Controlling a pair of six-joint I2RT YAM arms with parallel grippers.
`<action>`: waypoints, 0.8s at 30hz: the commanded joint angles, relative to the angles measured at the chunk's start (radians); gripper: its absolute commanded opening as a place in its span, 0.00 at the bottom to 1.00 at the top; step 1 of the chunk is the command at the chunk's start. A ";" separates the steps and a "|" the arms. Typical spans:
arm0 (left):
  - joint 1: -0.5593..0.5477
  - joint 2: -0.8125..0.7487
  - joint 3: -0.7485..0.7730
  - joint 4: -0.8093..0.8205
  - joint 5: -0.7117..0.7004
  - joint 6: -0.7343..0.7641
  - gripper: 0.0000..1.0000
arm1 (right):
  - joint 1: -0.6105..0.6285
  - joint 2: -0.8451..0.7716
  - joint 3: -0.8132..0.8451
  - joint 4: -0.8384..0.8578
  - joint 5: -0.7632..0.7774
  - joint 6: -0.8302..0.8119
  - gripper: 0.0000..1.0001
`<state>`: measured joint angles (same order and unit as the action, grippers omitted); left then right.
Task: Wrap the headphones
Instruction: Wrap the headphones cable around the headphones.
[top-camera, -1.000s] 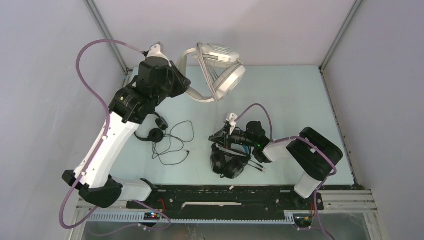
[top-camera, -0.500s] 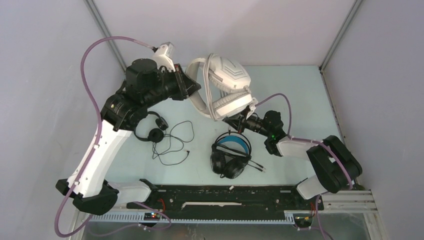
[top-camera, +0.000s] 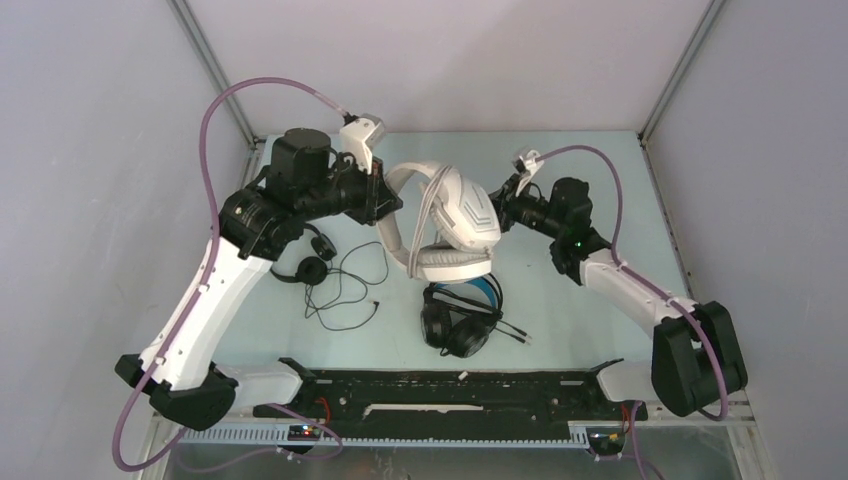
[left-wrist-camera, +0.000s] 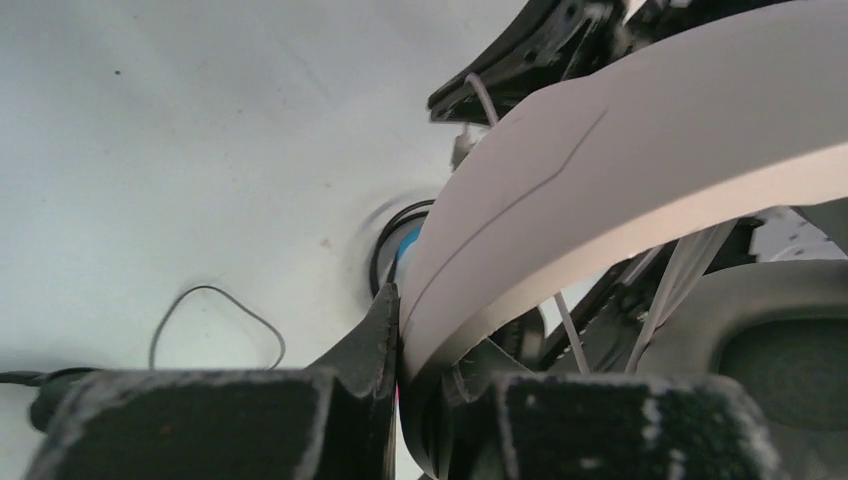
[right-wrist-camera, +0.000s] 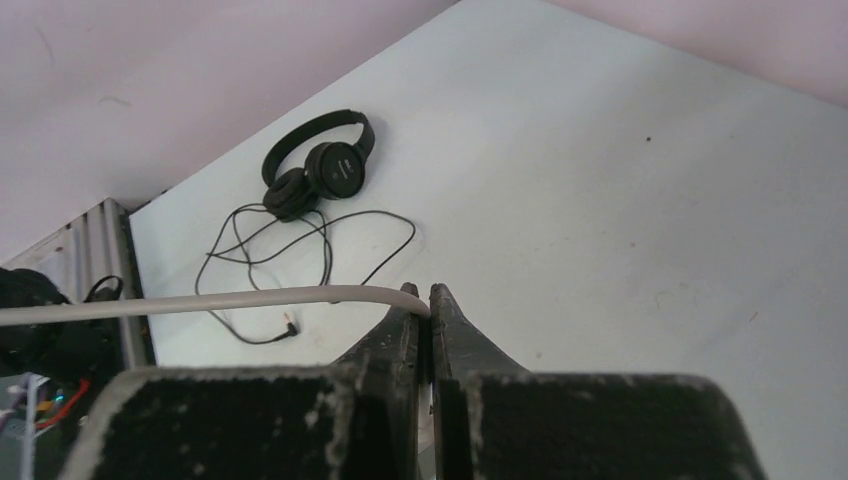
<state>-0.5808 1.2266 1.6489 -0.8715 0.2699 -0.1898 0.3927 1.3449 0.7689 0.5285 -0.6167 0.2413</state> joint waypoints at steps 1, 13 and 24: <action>-0.009 -0.056 0.001 -0.046 0.048 0.145 0.00 | -0.038 -0.047 0.129 -0.321 0.021 0.042 0.00; -0.125 -0.016 -0.107 -0.083 -0.375 0.521 0.00 | -0.091 -0.091 0.318 -0.663 -0.269 0.167 0.00; -0.192 0.020 -0.175 0.005 -0.643 0.675 0.00 | -0.100 -0.159 0.322 -0.499 -0.454 0.443 0.00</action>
<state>-0.7521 1.2625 1.4971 -0.8833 -0.2321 0.3714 0.3138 1.2247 1.0355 -0.1101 -1.0222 0.5392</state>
